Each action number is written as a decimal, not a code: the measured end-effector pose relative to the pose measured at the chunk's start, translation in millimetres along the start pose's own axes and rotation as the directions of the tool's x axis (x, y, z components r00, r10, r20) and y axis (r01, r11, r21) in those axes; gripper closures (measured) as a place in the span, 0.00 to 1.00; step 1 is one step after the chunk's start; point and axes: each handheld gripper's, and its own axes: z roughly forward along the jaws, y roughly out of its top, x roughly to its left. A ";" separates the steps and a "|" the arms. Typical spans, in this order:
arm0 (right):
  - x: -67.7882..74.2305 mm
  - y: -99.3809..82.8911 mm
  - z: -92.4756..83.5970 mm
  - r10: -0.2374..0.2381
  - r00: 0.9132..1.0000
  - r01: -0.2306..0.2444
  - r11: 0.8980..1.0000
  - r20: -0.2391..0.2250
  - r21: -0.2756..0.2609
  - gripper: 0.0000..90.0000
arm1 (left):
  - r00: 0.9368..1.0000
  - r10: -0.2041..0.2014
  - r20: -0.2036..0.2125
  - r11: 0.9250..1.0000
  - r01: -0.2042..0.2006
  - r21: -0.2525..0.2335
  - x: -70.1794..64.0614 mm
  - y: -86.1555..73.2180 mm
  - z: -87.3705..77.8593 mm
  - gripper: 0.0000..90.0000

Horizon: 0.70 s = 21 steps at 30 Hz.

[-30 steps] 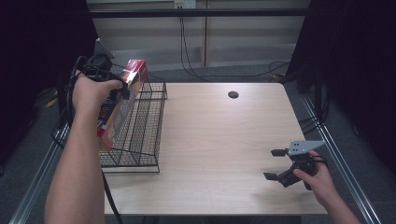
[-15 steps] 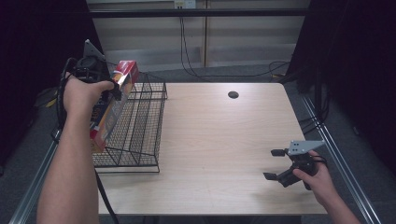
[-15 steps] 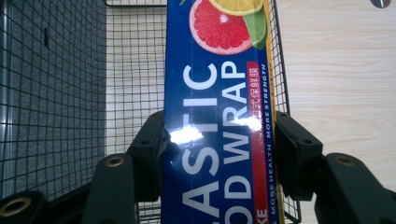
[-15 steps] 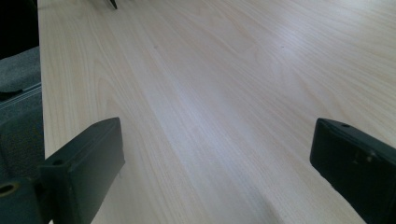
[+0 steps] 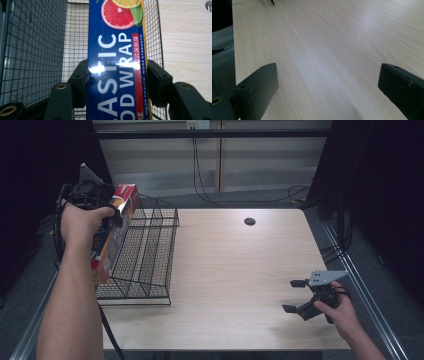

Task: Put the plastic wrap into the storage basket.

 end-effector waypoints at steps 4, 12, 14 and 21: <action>0.1 0.1 0.6 -0.002 1.000 0.002 1.000 -0.002 -0.001 0.03 | 1.000 -0.011 -0.008 1.000 0.011 -0.003 4.8 -0.5 -3.2 0.49; 0.1 0.3 -0.1 0.001 1.000 -0.001 1.000 0.000 -0.003 0.03 | 1.000 -0.015 -0.020 1.000 0.016 0.002 9.0 -2.5 1.5 0.49; 0.3 0.2 -0.2 0.000 1.000 0.000 1.000 0.001 -0.003 0.03 | 1.000 -0.013 -0.026 1.000 0.013 0.007 10.3 -3.2 3.3 0.49; -0.1 -0.1 0.5 -0.001 1.000 0.001 1.000 -0.003 -0.003 0.03 | 0.998 -0.034 -0.045 0.999 0.034 0.017 15.3 -6.8 9.9 0.49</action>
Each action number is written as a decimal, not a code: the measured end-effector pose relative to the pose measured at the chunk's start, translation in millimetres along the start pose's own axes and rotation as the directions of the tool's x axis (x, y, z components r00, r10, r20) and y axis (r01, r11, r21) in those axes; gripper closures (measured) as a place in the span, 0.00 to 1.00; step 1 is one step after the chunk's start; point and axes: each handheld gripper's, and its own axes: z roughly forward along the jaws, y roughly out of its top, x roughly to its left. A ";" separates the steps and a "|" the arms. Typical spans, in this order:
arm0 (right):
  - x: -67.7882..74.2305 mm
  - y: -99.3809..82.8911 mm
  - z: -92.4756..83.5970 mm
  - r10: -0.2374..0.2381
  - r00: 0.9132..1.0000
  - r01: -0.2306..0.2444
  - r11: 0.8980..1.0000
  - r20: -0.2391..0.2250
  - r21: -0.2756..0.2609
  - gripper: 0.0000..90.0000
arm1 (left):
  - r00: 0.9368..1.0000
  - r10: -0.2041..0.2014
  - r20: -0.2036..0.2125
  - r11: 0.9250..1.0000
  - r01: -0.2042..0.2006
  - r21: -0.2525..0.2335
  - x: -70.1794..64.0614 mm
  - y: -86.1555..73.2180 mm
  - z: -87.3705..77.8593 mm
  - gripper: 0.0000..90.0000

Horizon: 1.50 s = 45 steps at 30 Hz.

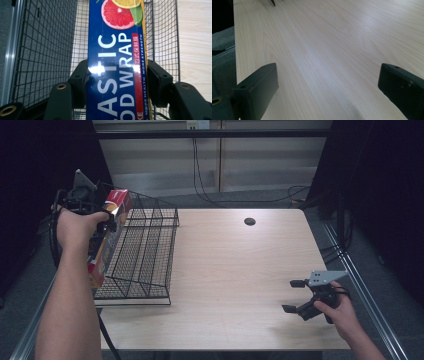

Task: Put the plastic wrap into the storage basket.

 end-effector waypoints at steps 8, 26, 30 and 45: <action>0.2 -0.1 0.7 -0.001 1.000 0.001 1.000 -0.002 0.003 0.03 | 1.000 -0.018 -0.012 1.000 0.018 0.012 5.9 -4.9 7.6 0.49; 1.1 0.1 1.0 -0.003 1.000 0.003 1.000 0.002 0.001 0.03 | 1.000 -0.025 -0.014 0.999 0.025 0.035 2.2 -9.5 23.5 0.48; 0.8 -0.1 0.7 -0.003 1.000 0.003 1.000 -0.001 0.000 0.03 | 0.999 -0.034 -0.023 0.999 0.035 0.039 -0.2 -9.1 25.7 0.48; 1.3 0.0 0.6 -0.004 1.000 0.004 1.000 -0.002 0.001 0.03 | 0.999 -0.043 -0.022 0.998 0.044 0.044 4.0 -10.7 29.8 0.47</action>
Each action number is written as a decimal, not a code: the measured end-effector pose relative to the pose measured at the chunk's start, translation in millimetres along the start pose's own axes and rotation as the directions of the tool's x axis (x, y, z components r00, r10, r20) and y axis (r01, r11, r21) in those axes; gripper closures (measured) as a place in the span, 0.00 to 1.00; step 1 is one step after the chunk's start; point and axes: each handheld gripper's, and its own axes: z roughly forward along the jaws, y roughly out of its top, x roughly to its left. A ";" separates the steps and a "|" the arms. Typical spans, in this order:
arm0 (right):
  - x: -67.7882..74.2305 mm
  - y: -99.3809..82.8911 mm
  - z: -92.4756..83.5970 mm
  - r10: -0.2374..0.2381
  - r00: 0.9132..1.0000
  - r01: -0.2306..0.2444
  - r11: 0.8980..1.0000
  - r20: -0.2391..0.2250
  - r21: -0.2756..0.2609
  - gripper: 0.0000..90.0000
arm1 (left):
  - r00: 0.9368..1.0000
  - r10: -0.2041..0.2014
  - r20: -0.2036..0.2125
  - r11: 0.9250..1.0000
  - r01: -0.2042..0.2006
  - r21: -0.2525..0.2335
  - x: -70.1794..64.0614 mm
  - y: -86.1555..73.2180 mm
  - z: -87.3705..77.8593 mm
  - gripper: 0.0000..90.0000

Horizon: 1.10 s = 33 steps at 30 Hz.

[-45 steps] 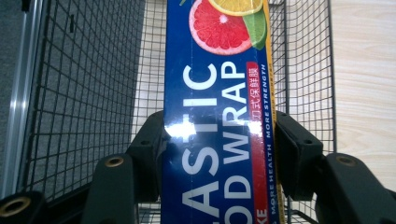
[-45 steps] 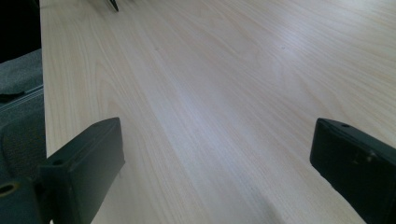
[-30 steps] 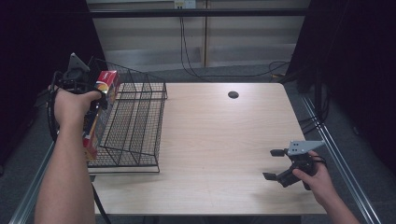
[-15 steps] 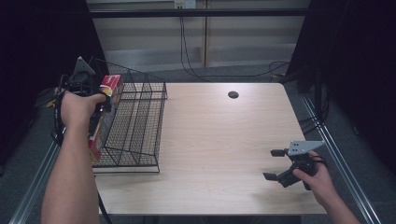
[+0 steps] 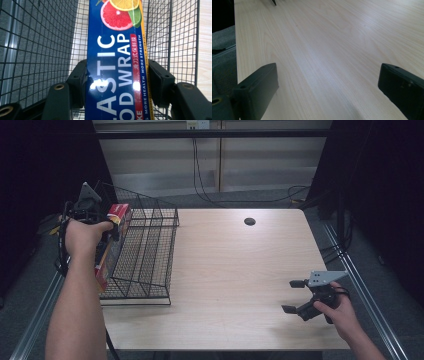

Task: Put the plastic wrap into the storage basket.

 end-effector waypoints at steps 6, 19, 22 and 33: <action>-0.2 0.1 0.2 -0.001 1.000 0.001 1.000 0.001 -0.001 0.03 | 1.000 -0.004 -0.004 1.000 0.004 0.006 0.6 -0.4 1.6 0.46; 0.4 1.9 0.5 -0.002 1.000 0.002 1.000 -0.004 -0.003 0.03 | 0.998 0.036 0.059 0.995 -0.030 -0.098 -18.4 3.8 -24.9 0.39; 0.5 1.9 -0.5 -0.002 1.000 0.002 1.000 -0.004 -0.005 0.03 | 0.995 0.055 0.080 0.994 -0.047 -0.103 -25.5 4.5 -26.2 0.37; 0.3 1.6 -1.2 -0.001 1.000 0.001 1.000 -0.001 -0.012 0.03 | 0.976 0.155 0.152 0.979 -0.131 -0.155 -67.2 2.9 -21.4 0.26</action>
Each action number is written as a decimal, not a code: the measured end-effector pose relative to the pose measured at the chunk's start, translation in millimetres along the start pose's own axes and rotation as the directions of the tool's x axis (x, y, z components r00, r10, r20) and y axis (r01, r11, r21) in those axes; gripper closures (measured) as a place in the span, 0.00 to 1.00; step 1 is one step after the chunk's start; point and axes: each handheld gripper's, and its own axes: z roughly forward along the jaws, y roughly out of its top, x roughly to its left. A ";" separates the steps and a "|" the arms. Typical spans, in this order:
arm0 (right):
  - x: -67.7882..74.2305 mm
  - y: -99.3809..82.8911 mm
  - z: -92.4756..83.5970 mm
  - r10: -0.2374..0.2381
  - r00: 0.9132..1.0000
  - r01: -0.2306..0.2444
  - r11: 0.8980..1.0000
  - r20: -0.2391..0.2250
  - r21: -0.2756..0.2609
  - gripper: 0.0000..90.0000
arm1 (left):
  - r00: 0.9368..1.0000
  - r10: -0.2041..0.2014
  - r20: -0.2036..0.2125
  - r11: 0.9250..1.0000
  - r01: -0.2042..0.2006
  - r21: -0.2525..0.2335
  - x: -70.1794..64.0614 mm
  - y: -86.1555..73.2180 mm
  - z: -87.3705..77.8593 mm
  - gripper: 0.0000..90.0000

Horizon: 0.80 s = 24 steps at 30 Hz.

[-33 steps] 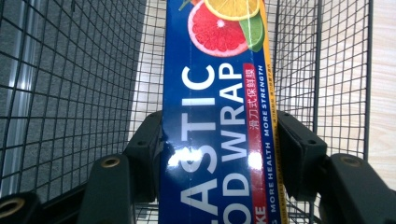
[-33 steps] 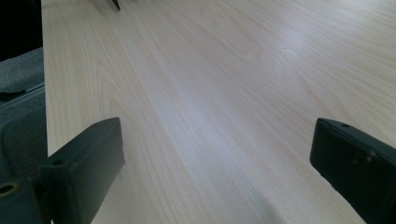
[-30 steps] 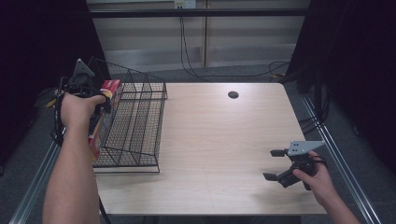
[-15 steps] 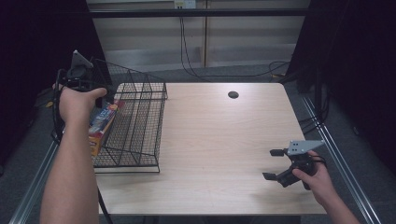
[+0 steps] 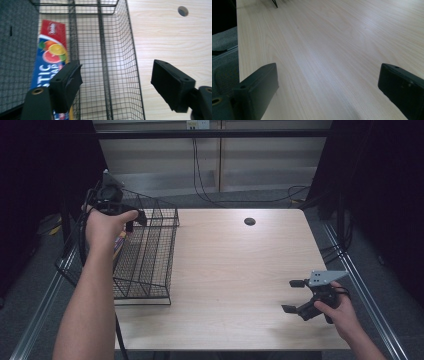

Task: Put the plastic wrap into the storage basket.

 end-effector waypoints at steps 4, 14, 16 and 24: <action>0.3 -0.2 -0.1 -0.002 1.000 0.002 1.000 -0.005 0.002 0.03 | 0.999 0.025 0.030 1.000 -0.024 -0.010 -8.7 -1.0 4.8 0.23; 0.3 -0.3 -0.1 -0.001 1.000 0.001 1.000 -0.007 0.002 0.03 | 0.987 0.091 0.132 0.996 -0.088 -0.028 -34.0 -7.6 20.1 0.20; 0.1 -0.5 0.2 -0.003 1.000 0.003 1.000 -0.006 0.002 0.03 | 0.983 0.112 0.145 0.994 -0.109 -0.026 -39.3 -9.8 22.7 0.20; -0.2 -0.9 0.4 -0.001 1.000 0.001 1.000 -0.005 0.002 0.03 | 0.965 0.167 0.201 0.986 -0.161 -0.048 -56.5 -16.8 34.0 0.17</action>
